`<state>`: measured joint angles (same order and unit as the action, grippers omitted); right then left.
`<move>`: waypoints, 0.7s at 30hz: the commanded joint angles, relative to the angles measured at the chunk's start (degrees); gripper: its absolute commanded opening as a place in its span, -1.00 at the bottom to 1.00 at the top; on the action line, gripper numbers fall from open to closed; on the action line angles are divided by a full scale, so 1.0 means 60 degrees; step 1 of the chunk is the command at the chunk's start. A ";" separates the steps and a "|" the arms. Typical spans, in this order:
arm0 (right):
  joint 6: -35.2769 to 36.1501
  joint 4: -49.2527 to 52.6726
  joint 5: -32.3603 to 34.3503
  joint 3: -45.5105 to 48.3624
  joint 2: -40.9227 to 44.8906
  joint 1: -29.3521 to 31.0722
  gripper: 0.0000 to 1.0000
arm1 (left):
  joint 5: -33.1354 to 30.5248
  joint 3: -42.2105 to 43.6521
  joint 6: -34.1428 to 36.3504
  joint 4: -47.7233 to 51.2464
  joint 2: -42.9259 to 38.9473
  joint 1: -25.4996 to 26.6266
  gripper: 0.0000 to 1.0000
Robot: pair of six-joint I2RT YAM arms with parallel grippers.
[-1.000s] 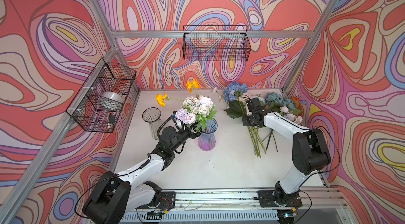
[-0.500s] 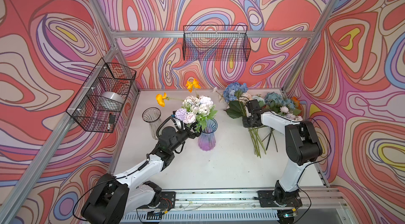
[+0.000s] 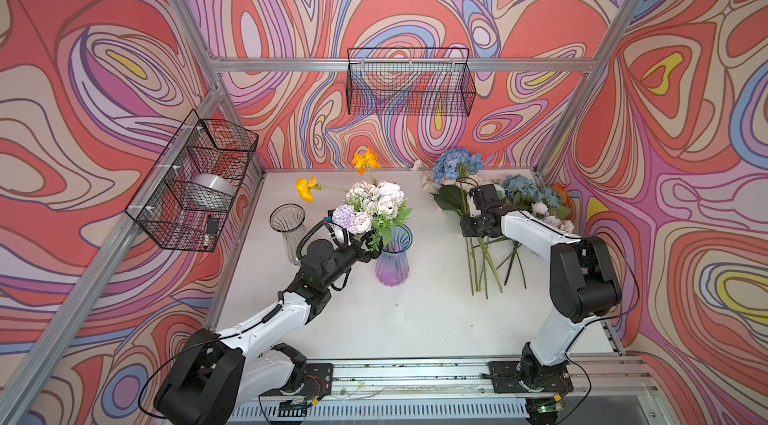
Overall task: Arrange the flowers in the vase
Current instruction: 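Lift the blue hydrangea stem off the table with the right gripper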
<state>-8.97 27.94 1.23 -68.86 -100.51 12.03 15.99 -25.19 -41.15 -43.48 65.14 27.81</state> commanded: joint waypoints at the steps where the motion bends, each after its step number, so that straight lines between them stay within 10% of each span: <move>1: -0.0232 0.0265 -0.0315 -0.0057 0.0442 -0.0042 -1.00 | -0.0087 -0.0269 -0.0012 -0.0355 0.0091 0.0037 0.74; 14: -0.2488 -0.4080 -0.4523 0.2431 0.1373 -0.0039 -1.00 | -0.0101 -0.0242 -0.0027 -0.0418 0.0158 0.0048 0.73; 21: -0.3809 -0.5134 -0.4624 0.3050 0.1077 -0.0025 -1.00 | -0.0127 -0.0240 -0.0056 -0.0450 0.0103 0.0038 0.73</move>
<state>-27.24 3.29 -24.56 -51.00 -93.23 12.03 16.01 -25.21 -41.17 -43.94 65.71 27.81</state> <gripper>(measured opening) 0.089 0.867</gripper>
